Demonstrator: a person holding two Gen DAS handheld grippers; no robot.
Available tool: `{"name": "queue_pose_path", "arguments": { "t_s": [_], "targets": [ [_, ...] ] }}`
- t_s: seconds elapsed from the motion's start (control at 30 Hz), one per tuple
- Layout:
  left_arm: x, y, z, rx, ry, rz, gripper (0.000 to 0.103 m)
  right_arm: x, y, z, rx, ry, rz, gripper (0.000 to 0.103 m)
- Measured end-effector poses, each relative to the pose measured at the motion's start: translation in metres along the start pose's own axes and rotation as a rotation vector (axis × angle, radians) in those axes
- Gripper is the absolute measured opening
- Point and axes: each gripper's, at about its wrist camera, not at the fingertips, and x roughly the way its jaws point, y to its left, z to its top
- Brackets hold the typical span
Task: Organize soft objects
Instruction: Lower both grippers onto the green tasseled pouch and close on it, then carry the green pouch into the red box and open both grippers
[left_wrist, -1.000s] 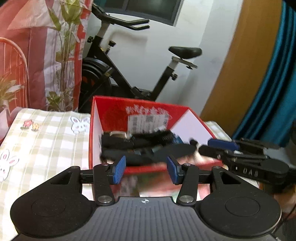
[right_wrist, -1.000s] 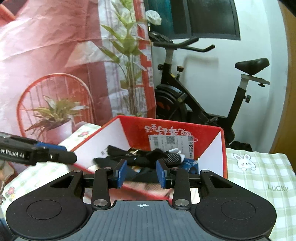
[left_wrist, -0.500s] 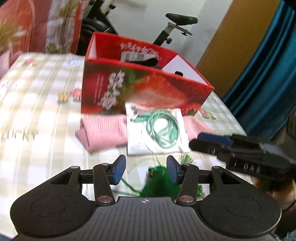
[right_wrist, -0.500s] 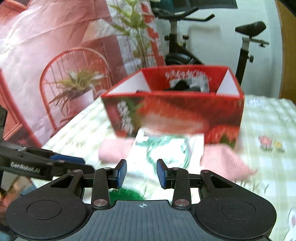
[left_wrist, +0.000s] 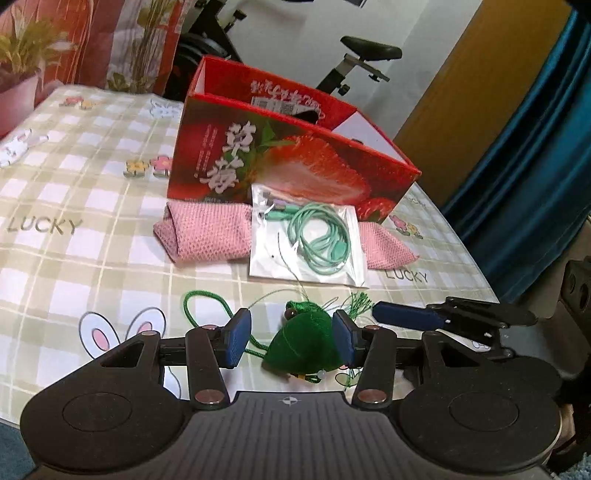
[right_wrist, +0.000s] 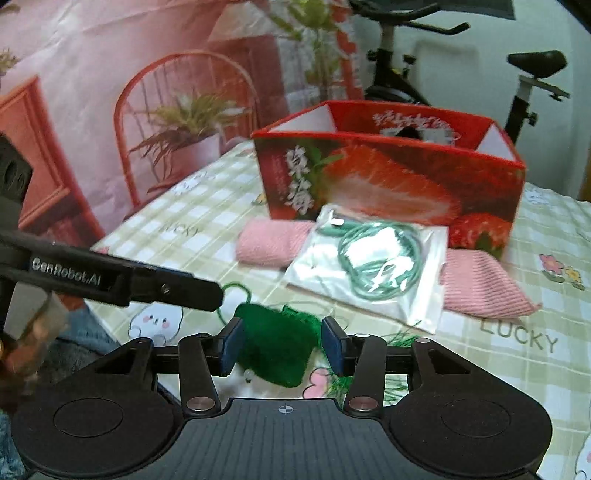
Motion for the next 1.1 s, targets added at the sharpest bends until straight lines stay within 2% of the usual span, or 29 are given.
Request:
{"name": "queue_pose_path", "arguments": {
  "t_s": [0.13,0.4,0.5,0.77,0.93,1.1],
  "targets": [
    [0.012,0.012,0.002,-0.065,0.026,-0.044,0.050,0.012,0.000,-0.007,-0.007,0.024,0.014,0.048],
    [0.049,0.013,-0.002,-0.064,0.105,-0.100,0.050,0.032,-0.011,-0.017,0.026,0.042,0.083,0.054],
    [0.055,0.012,-0.003,-0.041,0.090,-0.095,0.049,0.035,-0.014,-0.019,0.036,0.042,0.093,0.053],
    [0.061,0.017,-0.003,-0.076,0.077,-0.112,0.047,0.039,-0.025,-0.020,0.085,0.031,0.130,0.052],
    [0.059,0.018,-0.004,-0.085,0.073,-0.115,0.047,0.041,-0.026,-0.020,0.097,0.028,0.133,0.053],
    [0.053,0.012,0.000,-0.051,0.060,-0.117,0.047,0.035,-0.023,-0.017,0.092,0.004,0.119,0.051]
  ]
}}
